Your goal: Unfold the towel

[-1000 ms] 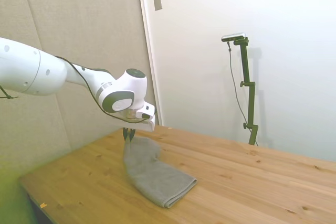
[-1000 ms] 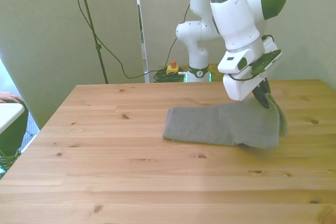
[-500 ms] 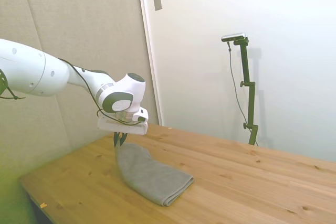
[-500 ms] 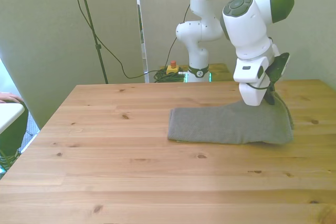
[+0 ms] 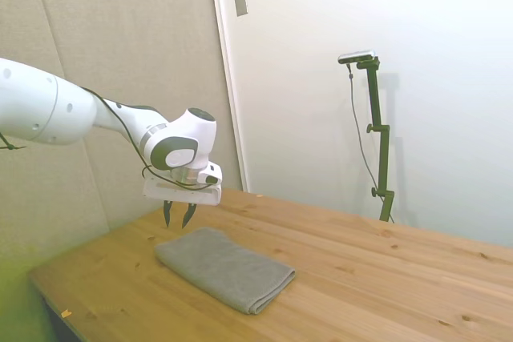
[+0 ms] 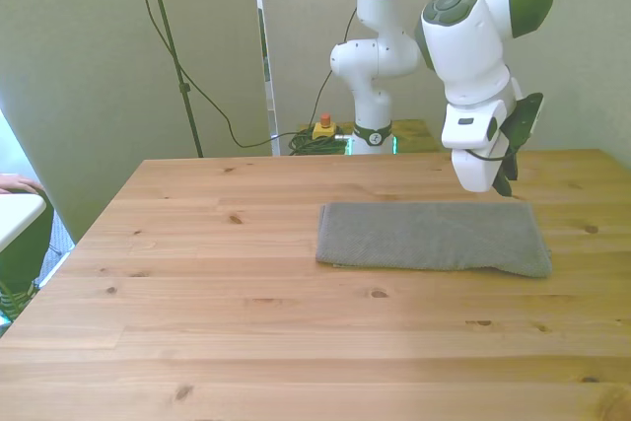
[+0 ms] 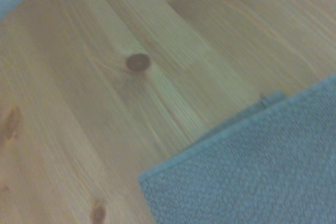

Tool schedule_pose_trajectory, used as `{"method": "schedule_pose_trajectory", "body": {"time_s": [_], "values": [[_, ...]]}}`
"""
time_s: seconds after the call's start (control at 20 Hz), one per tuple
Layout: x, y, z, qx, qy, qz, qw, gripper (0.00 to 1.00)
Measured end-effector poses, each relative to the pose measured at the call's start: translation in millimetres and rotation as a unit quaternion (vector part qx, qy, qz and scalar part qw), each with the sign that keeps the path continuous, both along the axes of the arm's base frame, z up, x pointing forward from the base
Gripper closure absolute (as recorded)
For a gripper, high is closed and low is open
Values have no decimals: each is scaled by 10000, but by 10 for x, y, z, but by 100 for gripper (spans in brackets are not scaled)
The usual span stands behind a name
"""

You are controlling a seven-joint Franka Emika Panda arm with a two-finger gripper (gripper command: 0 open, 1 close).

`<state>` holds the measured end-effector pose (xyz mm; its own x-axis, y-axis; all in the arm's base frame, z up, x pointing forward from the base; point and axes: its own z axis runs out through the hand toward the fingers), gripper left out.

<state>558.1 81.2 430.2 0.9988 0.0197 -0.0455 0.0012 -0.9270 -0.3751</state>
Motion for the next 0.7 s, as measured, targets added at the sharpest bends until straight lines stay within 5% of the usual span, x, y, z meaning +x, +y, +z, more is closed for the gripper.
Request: {"method": "schedule_pose_trajectory", "body": {"time_s": [0.35,0.7], "values": [[-461,133,-123,-960,-163,-1348,9861,0],[-1604,227,115,-1648,-363,-2777,9457,0]]}}
